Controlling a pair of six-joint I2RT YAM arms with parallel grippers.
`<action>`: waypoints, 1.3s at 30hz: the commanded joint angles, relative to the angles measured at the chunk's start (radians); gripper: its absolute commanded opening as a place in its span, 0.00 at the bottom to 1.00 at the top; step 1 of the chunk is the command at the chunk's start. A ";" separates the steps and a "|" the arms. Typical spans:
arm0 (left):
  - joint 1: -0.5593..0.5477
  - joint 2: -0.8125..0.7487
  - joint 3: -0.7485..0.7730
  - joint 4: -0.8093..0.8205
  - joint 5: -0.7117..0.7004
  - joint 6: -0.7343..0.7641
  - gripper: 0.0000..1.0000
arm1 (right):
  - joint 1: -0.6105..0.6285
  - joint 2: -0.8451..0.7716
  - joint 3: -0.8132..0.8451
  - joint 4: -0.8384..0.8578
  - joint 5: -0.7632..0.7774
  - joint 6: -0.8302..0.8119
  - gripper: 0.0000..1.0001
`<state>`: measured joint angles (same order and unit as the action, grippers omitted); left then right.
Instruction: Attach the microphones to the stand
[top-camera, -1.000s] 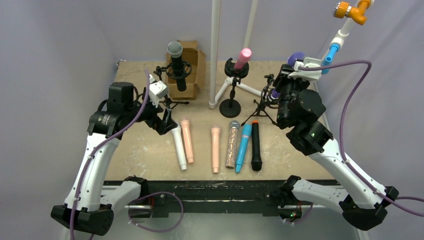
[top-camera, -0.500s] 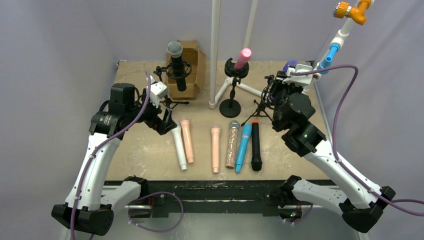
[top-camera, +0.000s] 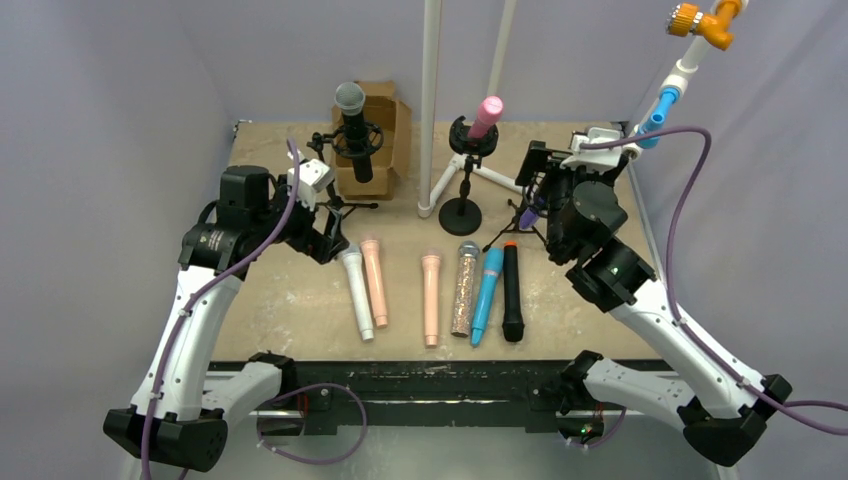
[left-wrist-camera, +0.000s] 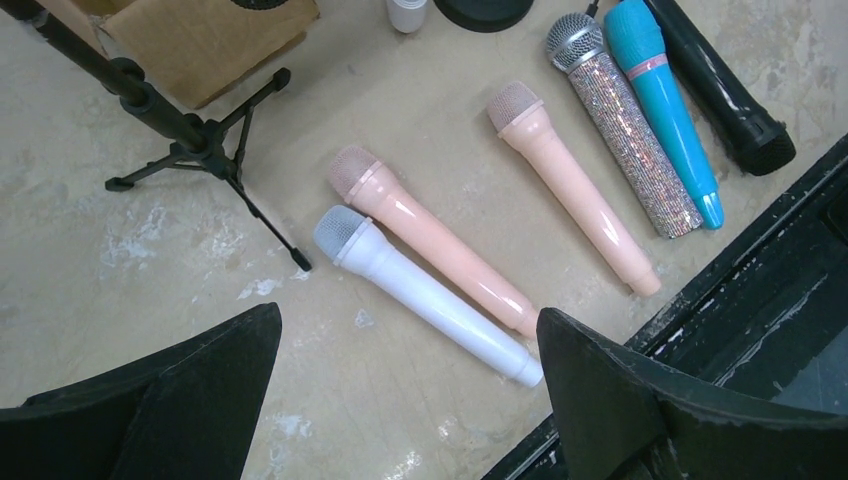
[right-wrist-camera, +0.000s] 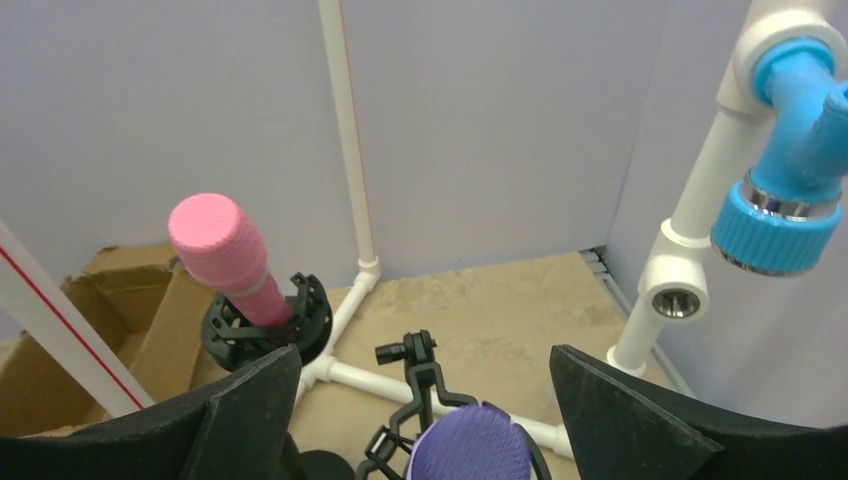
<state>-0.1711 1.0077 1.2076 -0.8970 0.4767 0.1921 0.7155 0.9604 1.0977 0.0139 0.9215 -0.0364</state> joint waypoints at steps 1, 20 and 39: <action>0.008 -0.015 -0.006 0.053 -0.063 -0.043 1.00 | -0.005 -0.017 0.136 -0.147 -0.074 0.105 0.99; 0.041 -0.012 -0.051 0.097 -0.104 -0.076 1.00 | 0.195 0.071 0.117 -0.530 -0.448 0.396 0.99; 0.058 -0.022 -0.195 0.189 -0.128 -0.007 1.00 | 0.184 -0.325 -0.600 -0.345 0.172 0.803 0.99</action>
<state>-0.1295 0.9874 1.0695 -0.7933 0.3672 0.1513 0.9298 0.8593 0.6121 -0.5201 0.8261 0.7109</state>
